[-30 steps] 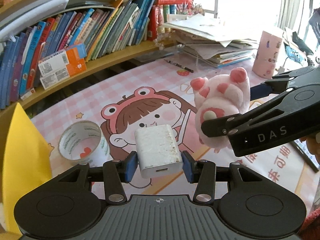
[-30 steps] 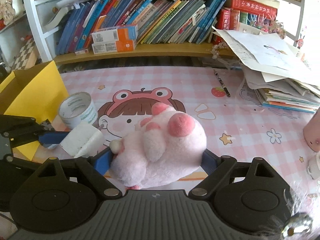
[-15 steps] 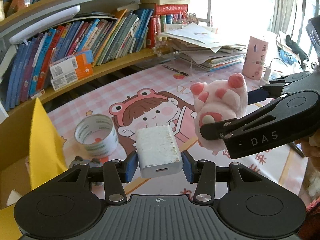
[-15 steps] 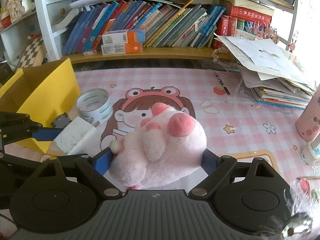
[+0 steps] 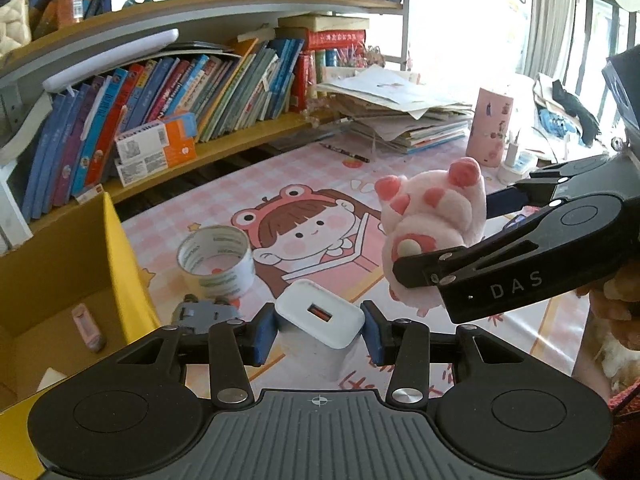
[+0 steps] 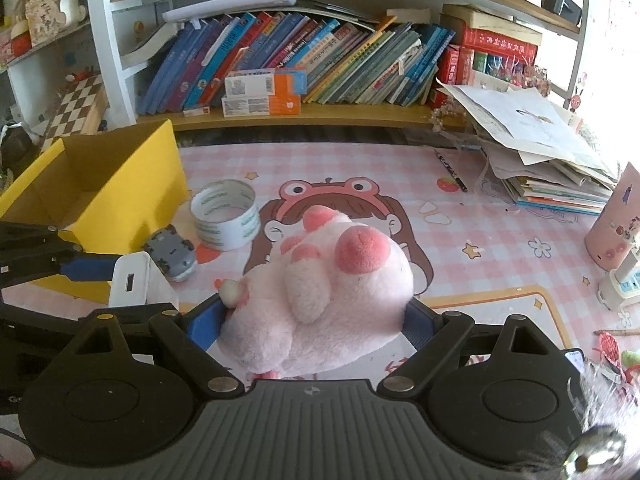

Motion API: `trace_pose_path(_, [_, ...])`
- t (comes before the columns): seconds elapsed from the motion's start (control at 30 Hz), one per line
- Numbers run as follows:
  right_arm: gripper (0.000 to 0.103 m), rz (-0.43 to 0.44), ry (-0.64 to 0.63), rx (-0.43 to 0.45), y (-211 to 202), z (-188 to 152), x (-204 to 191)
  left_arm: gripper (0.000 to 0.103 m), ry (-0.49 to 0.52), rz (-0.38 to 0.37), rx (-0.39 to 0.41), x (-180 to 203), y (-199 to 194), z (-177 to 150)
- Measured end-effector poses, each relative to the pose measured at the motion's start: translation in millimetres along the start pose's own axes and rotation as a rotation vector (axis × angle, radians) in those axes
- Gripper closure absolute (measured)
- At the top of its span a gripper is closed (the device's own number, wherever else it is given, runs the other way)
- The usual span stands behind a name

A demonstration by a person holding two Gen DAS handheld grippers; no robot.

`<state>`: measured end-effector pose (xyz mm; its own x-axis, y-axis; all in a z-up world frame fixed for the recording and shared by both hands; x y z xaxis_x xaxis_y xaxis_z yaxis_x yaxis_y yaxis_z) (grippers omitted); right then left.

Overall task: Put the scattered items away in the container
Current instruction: 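Lift and carry the charger and plush pig with both tools over the yellow box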

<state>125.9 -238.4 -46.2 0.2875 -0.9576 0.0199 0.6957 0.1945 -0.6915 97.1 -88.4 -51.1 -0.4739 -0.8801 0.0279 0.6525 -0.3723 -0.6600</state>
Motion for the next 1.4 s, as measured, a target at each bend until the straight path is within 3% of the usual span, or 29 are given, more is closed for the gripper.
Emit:
trace_pose_path(0.33, [0.014,0.006,-0.03,0.026,-6,11,-36,0.06,-0.052,0.026,0.065,-35,-40,-5])
trace_pose_path(0.73, [0.014,0.044,-0.107,0.061,-7,32,-86,0.06,-0.169,0.124,0.167,-96,-95,-12])
trace_pose_path(1.4, [0.014,0.157,-0.326,0.134,1,88,-162,0.06,-0.233,0.29,0.196,-178,-120,-21])
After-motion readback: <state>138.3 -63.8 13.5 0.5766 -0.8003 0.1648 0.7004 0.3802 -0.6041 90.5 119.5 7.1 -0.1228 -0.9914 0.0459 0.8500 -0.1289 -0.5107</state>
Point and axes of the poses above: each gripper's, at about its wrist camera, not at the fingertips, and y roughly the way its jaws point, x to its right, z to its top, the point moved 5 cm from there along y, roughly the way its jaws point, and after that the axes turned 3 degrees about -z, right-handed, at the moved point
